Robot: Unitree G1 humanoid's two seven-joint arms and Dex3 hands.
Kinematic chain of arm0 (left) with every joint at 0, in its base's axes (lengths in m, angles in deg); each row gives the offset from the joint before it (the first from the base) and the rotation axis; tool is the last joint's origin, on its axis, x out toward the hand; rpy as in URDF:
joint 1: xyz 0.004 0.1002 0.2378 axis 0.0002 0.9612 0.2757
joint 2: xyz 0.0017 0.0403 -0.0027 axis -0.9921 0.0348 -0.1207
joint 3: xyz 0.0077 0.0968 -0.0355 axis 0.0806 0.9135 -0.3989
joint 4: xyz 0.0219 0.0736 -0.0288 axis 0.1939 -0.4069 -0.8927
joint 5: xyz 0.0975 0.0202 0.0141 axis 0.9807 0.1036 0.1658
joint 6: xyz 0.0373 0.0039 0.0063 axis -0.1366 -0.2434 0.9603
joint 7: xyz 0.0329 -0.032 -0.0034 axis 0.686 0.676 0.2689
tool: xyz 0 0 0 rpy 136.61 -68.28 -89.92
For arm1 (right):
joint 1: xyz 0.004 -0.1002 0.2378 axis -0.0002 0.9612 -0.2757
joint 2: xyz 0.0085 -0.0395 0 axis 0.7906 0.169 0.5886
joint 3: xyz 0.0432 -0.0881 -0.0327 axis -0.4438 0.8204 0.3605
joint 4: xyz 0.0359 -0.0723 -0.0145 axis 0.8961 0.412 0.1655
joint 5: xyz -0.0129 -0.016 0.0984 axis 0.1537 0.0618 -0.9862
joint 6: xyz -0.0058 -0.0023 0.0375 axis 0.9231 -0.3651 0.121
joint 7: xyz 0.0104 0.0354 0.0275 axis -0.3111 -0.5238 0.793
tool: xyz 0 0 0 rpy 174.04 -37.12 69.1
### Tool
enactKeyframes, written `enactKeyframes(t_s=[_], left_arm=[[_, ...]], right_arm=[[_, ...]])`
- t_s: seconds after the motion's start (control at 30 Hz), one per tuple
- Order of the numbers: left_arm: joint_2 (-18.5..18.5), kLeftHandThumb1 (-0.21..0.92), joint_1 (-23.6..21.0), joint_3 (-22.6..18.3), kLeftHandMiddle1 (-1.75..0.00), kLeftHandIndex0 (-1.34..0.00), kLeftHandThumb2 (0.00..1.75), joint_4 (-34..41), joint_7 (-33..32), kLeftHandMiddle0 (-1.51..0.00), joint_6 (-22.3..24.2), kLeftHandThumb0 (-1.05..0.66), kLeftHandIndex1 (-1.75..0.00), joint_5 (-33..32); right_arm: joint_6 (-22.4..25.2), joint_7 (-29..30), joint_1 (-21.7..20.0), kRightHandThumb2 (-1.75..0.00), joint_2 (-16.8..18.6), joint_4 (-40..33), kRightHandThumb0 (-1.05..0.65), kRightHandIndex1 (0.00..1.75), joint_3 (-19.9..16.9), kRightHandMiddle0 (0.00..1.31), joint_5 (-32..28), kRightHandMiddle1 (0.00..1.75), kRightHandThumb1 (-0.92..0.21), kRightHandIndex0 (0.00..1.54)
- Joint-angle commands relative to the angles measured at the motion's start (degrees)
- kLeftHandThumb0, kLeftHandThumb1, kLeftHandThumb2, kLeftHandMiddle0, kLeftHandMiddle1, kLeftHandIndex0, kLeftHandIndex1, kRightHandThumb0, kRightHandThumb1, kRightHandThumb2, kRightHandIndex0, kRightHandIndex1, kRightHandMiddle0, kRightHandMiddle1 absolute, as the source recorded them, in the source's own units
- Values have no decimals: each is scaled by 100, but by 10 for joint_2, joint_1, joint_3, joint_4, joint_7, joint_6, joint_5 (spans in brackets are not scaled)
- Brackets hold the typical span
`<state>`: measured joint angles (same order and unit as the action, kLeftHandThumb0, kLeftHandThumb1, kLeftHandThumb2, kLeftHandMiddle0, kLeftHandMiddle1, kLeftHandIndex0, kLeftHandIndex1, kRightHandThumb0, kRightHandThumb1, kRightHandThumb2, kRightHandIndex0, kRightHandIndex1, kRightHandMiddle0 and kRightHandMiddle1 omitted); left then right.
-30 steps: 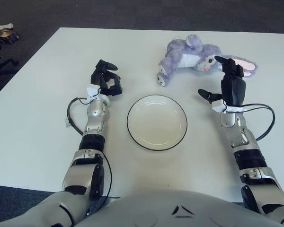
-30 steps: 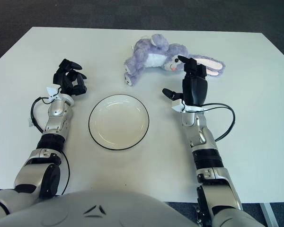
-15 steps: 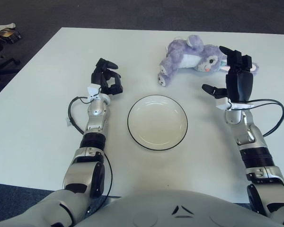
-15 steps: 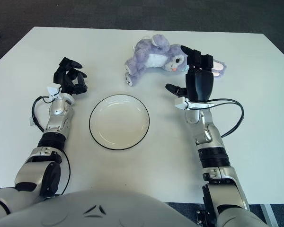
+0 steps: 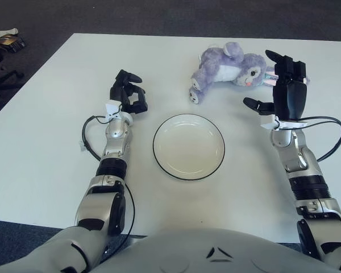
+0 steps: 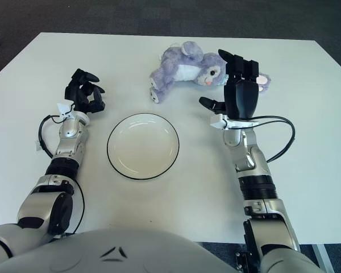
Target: Put the doll into the plate.
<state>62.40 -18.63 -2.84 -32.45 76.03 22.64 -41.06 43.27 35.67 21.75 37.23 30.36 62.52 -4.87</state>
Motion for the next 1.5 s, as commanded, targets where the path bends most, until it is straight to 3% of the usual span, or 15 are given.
enactKeyframes(t_s=[0.0,0.17,0.33,0.57,0.67,0.73,0.87,0.93,1.03,1.23,1.47], left_arm=[[3,24,38,5,-175,-54,141,-30,8,-56,-9,-1,-175,6],[5,25,40,6,-175,-54,141,-25,4,-55,-9,-1,-175,9],[6,25,42,8,-175,-53,140,-19,3,-55,-3,-1,-175,9],[9,26,46,11,-175,-53,139,-7,-2,-54,8,-1,-175,10],[8,26,48,14,-175,-53,139,-1,-5,-54,11,-1,-175,14],[8,26,49,14,-175,-52,139,0,-7,-54,11,-1,-175,16],[9,27,51,16,-175,-52,139,5,-6,-54,13,-1,-175,18],[9,27,52,17,-175,-52,139,7,-4,-54,14,-1,-175,17],[10,27,53,17,-175,-52,138,10,-2,-54,15,-1,-175,15],[12,27,56,17,-175,-52,138,14,-1,-53,14,-1,-175,14],[15,28,59,17,-175,-52,138,20,3,-53,16,-1,-175,10]], right_arm=[[38,-35,-22,-109,-16,-29,-70,62,4,0,23,90,-14,0],[104,-105,-23,-107,-28,-75,-70,48,11,0,53,91,-16,0],[154,-176,-29,-101,-45,-101,-75,36,18,0,74,75,-24,0],[210,-250,-45,-88,-57,-129,-88,39,27,0,98,63,-40,0],[234,-283,-66,-85,-54,-141,-90,48,40,0,112,59,-44,0],[244,-295,-77,-83,-50,-144,-90,72,47,0,117,57,-46,0],[271,-338,-112,-83,-48,-143,-89,104,62,0,122,55,-45,0],[281,-360,-122,-87,-51,-143,-86,144,66,0,121,58,-40,4],[289,-380,-130,-90,-54,-142,-84,165,68,0,119,64,-36,18],[281,-398,-159,-87,-68,-104,-88,174,78,0,116,66,-37,36],[259,-416,-185,-79,-81,-78,-96,175,88,0,104,59,-44,36]])
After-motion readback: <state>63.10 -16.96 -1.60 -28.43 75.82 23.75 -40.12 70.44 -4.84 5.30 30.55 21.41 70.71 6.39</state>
